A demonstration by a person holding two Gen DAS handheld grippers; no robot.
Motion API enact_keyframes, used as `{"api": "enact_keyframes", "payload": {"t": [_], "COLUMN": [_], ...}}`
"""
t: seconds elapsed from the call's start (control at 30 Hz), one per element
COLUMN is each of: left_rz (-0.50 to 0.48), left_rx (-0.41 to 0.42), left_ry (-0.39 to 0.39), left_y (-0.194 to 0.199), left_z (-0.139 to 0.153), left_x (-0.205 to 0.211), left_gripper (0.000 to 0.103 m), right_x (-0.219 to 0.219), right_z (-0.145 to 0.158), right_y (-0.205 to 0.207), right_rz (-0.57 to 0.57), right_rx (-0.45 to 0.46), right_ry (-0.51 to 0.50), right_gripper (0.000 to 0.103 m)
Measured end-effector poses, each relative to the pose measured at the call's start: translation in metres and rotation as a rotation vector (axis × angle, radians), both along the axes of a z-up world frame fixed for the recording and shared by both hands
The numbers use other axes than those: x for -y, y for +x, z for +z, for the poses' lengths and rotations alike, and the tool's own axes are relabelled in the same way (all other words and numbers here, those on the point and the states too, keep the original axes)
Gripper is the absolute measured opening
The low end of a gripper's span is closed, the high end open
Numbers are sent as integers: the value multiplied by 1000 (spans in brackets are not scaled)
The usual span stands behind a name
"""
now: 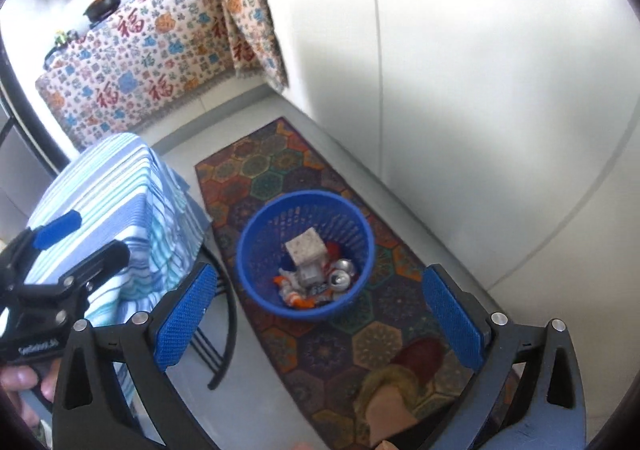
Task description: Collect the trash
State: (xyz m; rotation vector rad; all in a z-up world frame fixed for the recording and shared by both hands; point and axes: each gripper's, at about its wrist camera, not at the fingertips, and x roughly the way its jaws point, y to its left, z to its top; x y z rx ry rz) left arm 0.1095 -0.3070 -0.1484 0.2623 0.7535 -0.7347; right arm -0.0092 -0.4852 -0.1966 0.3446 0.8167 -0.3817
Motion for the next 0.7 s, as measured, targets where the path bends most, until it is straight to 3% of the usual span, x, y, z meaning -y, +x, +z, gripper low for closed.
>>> {"api": "enact_keyframes", "payload": {"t": [0.4, 0.7], "left_rz": [77, 22], "left_rx": [23, -57], "left_ry": [66, 67], "left_y": [-30, -33], "left_z": [20, 20], "left_x": [-22, -20], "left_gripper": [103, 103], "right_x": [-29, -41], "right_z": [12, 14], "right_y": [-26, -40], "right_rz": [-36, -41], "right_rx": [8, -26], "right_ry": [-6, -39], "right_gripper": [103, 103]}}
